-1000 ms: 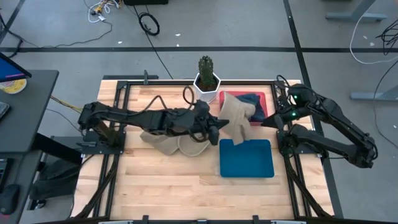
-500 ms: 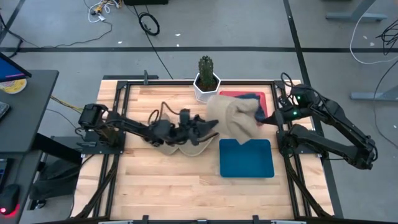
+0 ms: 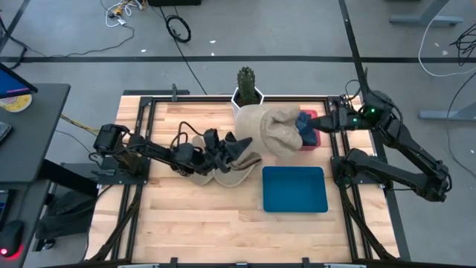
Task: Pick & Place hat
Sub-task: Put the center brown cap into the blue bin
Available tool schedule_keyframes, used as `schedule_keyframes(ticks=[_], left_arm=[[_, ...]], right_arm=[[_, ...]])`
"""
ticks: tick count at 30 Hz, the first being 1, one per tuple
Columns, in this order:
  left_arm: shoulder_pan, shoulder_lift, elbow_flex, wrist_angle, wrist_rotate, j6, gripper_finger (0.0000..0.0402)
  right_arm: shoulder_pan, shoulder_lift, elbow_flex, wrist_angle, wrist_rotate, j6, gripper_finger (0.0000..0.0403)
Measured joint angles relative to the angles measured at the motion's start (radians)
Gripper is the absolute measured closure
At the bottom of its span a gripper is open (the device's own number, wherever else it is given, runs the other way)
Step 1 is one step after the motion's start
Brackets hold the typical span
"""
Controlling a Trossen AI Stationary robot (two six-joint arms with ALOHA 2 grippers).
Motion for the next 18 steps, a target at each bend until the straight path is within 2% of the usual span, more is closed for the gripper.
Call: schedule_keyframes(ticks=[6,18], left_arm=[[0.021,0.0,0.032,-0.001,0.05,0.004,0.0391],[0.077,0.0,0.034,0.0,0.092,-0.042,0.0391]], right_arm=[[0.049,0.045,0.0,0.21,0.009,0.037,0.0067],[0.235,0.216,0.0,0.534,0.029,0.003,0.0067]])
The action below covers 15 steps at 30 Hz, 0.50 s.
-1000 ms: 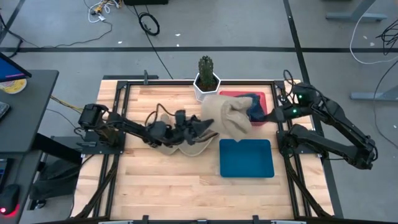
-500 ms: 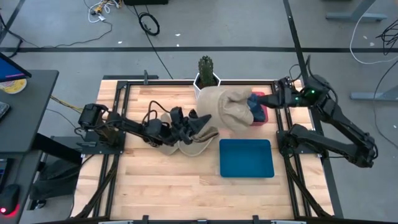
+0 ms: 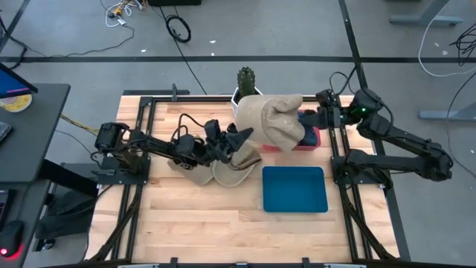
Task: Pick & Place hat
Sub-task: Put the center brown cap into the blue bin
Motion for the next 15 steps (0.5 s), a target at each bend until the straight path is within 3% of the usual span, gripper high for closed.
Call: schedule_keyframes(ticks=[8,15], left_arm=[[-0.001,0.0,0.0,-0.009,0.007,0.018,0.0391],[-0.002,-0.001,0.0,-0.009,0.006,0.053,0.0391]], right_arm=[[0.07,0.068,0.0,0.299,0.032,0.017,0.0071],[0.082,0.06,0.0,0.358,0.023,0.041,0.0118]])
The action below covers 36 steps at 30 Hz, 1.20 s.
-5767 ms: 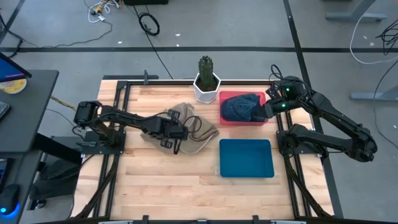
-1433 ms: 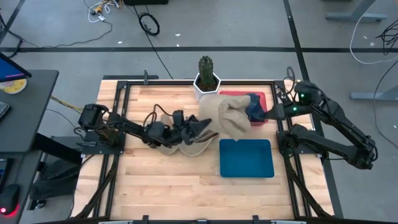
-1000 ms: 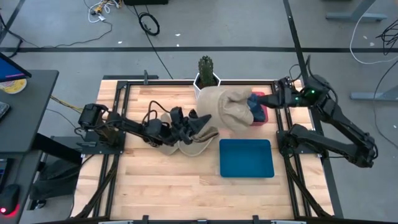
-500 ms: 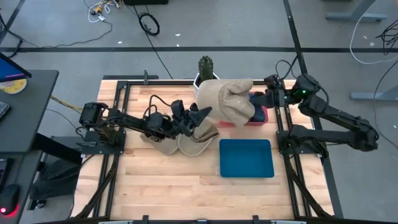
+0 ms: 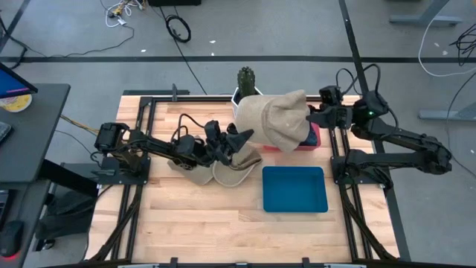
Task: Pick & Place hat
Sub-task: Put the center brown cap into the blue bin
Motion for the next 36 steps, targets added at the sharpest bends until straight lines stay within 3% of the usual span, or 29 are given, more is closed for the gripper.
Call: schedule_keyframes(ticks=[7,17,22,29,36], left_arm=[[0.001,0.0,0.0,-0.001,-0.003,0.026,0.0391],[0.001,0.0,0.001,-0.016,-0.014,0.075,0.0387],[0.001,0.0,0.002,-0.038,-0.019,0.079,0.0333],[-0.013,-0.001,0.002,-0.075,-0.019,0.232,0.0249],[-0.021,-0.001,0.002,-0.164,-0.019,0.205,0.021]], right_arm=[[0.001,-0.002,0.0,0.0,-0.031,0.0,0.0211],[0.001,-0.002,0.0,0.0,-0.078,-0.011,0.0386],[0.001,-0.003,0.0,0.0,-0.078,-0.001,0.0373],[0.001,-0.026,0.0,-0.001,-0.078,0.051,0.0388],[0.0,-0.086,0.0,-0.007,-0.081,0.087,0.0387]])
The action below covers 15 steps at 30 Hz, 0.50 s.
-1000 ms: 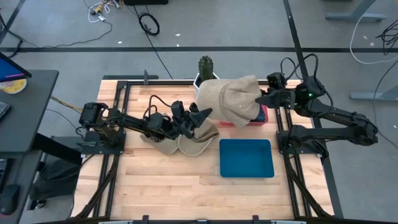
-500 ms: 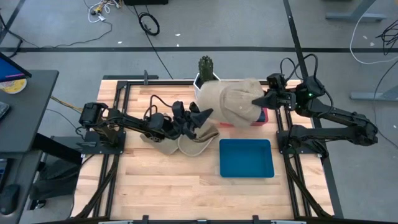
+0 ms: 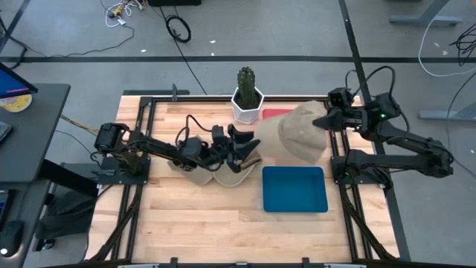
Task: Pick & Place hat
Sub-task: Put the center brown cap into the blue bin
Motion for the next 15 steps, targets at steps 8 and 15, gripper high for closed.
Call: schedule_keyframes(ticks=[8,15], left_arm=[[-0.015,-0.006,0.0,0.002,0.0,0.007,0.0205],[-0.015,-0.029,0.0,0.003,0.0,0.08,0.0204]], right_arm=[[0.006,-0.121,0.0,-0.195,-0.068,0.011,0.0388],[0.066,-0.249,0.0,-0.619,0.01,-0.1,0.0388]])
